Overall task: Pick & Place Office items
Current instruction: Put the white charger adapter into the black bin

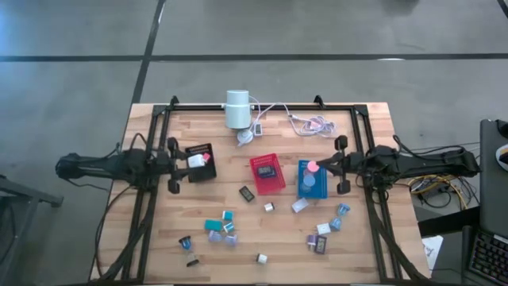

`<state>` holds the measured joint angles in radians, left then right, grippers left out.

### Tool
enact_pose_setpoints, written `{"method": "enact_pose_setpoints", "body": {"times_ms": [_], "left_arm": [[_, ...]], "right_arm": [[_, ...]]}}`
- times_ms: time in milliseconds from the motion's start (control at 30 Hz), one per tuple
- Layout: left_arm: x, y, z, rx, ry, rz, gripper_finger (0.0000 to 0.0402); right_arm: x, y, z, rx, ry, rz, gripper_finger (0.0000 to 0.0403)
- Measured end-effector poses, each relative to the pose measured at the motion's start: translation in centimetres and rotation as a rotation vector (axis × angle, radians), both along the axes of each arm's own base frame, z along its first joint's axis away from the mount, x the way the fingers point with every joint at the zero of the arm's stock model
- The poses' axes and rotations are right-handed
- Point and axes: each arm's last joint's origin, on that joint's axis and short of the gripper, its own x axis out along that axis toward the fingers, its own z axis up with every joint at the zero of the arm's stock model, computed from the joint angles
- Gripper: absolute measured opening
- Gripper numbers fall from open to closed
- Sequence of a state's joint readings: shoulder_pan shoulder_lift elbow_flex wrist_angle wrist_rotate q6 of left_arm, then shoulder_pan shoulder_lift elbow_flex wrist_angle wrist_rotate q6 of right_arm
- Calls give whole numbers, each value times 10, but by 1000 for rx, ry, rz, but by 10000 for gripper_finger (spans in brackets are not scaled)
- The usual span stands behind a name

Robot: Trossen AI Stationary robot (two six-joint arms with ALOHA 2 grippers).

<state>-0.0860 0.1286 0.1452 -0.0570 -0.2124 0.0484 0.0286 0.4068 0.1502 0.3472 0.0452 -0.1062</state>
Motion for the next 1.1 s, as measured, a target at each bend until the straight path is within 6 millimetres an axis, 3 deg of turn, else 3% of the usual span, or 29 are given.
{"method": "enact_pose_setpoints", "body": {"times_ms": [167,400,1100], "left_arm": [[1,1,-8,-34,36,54,166],[-5,5,10,-66,212,198,166],[38,20,11,-204,663,401,166]], "right_arm": [[0,0,-4,12,9,1,8],[0,0,-3,25,9,-3,8],[0,0,-1,22,-2,-5,8]]}}
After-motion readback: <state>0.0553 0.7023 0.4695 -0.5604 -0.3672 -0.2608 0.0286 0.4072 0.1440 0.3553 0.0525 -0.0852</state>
